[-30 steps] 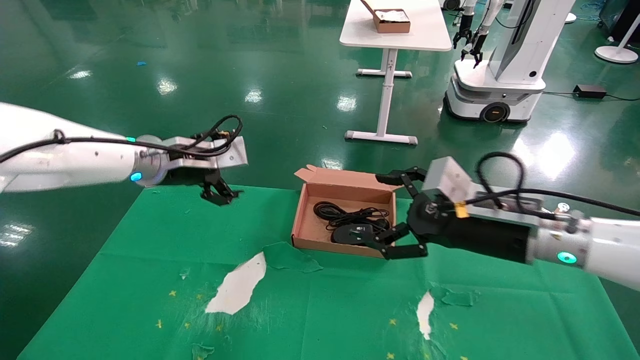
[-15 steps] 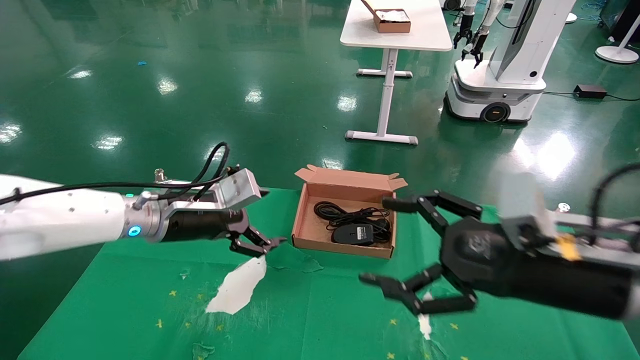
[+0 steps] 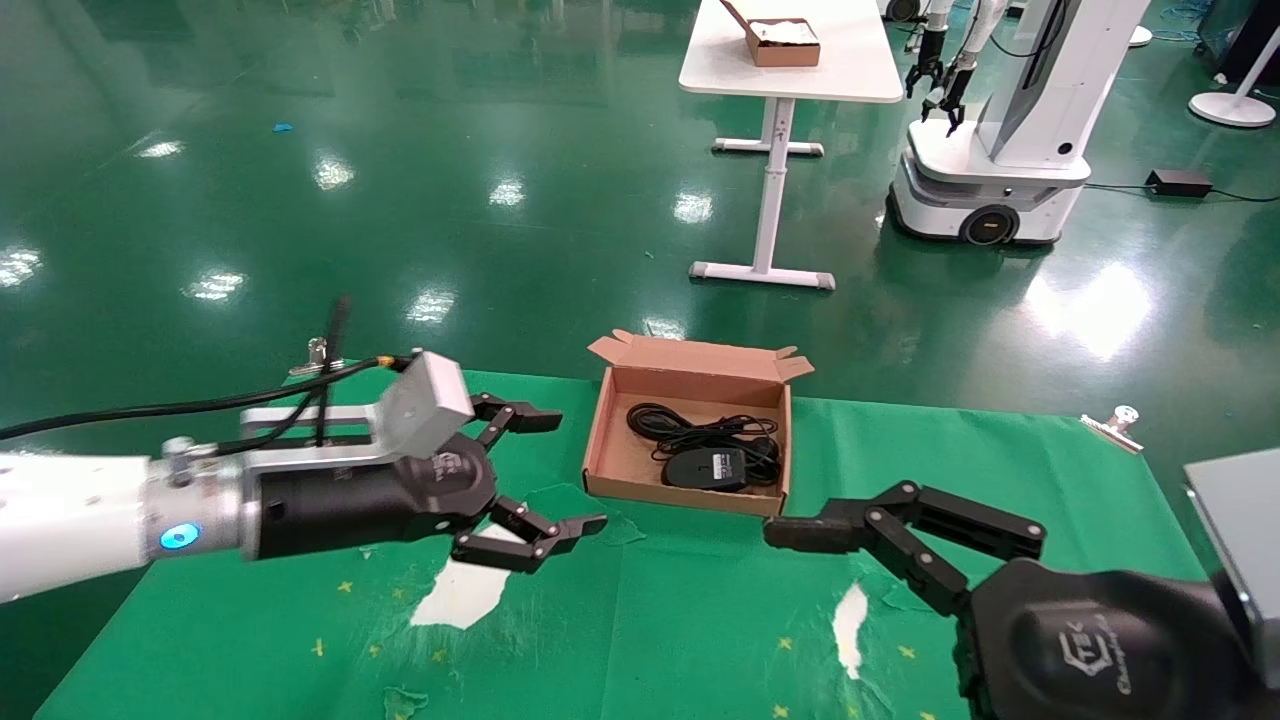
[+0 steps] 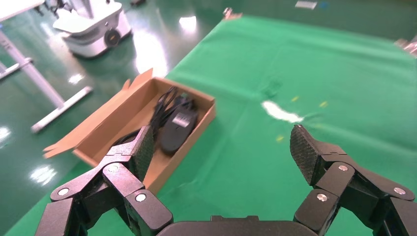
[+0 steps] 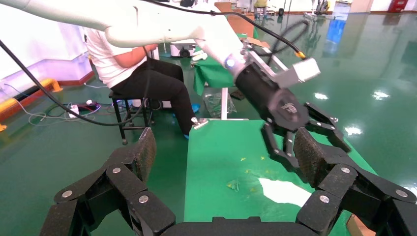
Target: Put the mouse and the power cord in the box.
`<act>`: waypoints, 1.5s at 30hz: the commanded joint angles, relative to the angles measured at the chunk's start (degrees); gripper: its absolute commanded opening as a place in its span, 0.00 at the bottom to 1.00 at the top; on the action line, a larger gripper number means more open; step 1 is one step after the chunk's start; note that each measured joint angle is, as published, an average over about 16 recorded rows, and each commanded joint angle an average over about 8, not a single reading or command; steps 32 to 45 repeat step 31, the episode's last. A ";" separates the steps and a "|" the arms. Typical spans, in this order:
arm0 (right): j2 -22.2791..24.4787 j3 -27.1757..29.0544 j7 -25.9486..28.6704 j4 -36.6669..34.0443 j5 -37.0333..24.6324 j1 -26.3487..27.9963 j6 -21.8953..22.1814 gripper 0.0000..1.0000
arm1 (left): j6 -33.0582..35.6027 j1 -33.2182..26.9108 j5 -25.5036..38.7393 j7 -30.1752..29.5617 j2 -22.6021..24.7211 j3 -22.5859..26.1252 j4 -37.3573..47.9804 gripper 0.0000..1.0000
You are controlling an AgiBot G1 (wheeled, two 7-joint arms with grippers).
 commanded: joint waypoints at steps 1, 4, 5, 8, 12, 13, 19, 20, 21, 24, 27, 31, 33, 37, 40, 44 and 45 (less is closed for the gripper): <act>0.21 0.09 0.20 0.30 0.29 -0.18 -0.19 1.00 | 1.43 1.57 -1.35 -0.55 -1.11 -1.95 -1.66 1.00; 0.22 0.07 0.19 0.29 0.30 -0.18 -0.19 1.00 | 3.60 3.96 -3.40 -1.39 -2.80 -4.91 -4.16 1.00; 0.22 0.07 0.19 0.29 0.30 -0.18 -0.19 1.00 | 4.33 4.76 -4.09 -1.68 -3.37 -5.90 -5.01 1.00; 0.22 0.05 0.18 0.28 0.31 -0.17 -0.19 1.00 | 6.50 7.14 -6.14 -2.51 -5.06 -8.86 -7.52 1.00; 0.23 0.04 0.17 0.28 0.32 -0.17 -0.18 1.00 | 9.41 10.34 -8.89 -3.64 -7.32 -12.82 -10.88 1.00; 0.23 0.03 0.17 0.28 0.33 -0.16 -0.18 1.00 | 10.11 11.11 -9.55 -3.91 -7.87 -13.78 -11.69 1.00; 0.24 0.01 0.16 0.28 0.35 -0.16 -0.17 1.00 | 14.44 15.87 -13.64 -5.58 -11.24 -19.67 -16.69 1.00; 0.24 0.00 0.16 0.28 0.35 -0.16 -0.17 1.00 | 15.17 16.67 -14.33 -5.86 -11.80 -20.67 -17.53 1.00; 0.25 0.00 0.15 0.28 0.35 -0.16 -0.17 1.00 | 15.90 17.47 -15.02 -6.15 -12.37 -21.66 -18.38 1.00; 0.25 -0.02 0.15 0.28 0.36 -0.15 -0.16 1.00 | 17.85 19.61 -16.87 -6.90 -13.89 -24.32 -20.63 1.00; 0.29 0.00 0.15 0.32 0.42 -0.19 -0.19 1.00 | 19.60 21.52 -18.51 -7.54 -15.23 -26.70 -22.65 1.00; 0.33 0.01 0.15 0.37 0.48 -0.23 -0.22 1.00 | 20.64 22.64 -19.49 -7.88 -16.02 -28.12 -23.85 1.00; 0.33 0.01 0.15 0.37 0.48 -0.23 -0.22 1.00 | 20.64 22.64 -19.49 -7.88 -16.02 -28.12 -23.85 1.00; 0.33 0.01 0.15 0.37 0.48 -0.23 -0.22 1.00 | 20.64 22.64 -19.49 -7.88 -16.02 -28.12 -23.85 1.00; 0.33 0.01 0.15 0.37 0.48 -0.23 -0.22 1.00 | 20.64 22.64 -19.49 -7.88 -16.02 -28.12 -23.85 1.00; 0.33 0.01 0.15 0.37 0.48 -0.23 -0.22 1.00 | 20.64 22.64 -19.49 -7.88 -16.02 -28.12 -23.85 1.00; 0.33 0.01 0.15 0.37 0.48 -0.23 -0.22 1.00 | 20.64 22.64 -19.49 -7.88 -16.02 -28.12 -23.85 1.00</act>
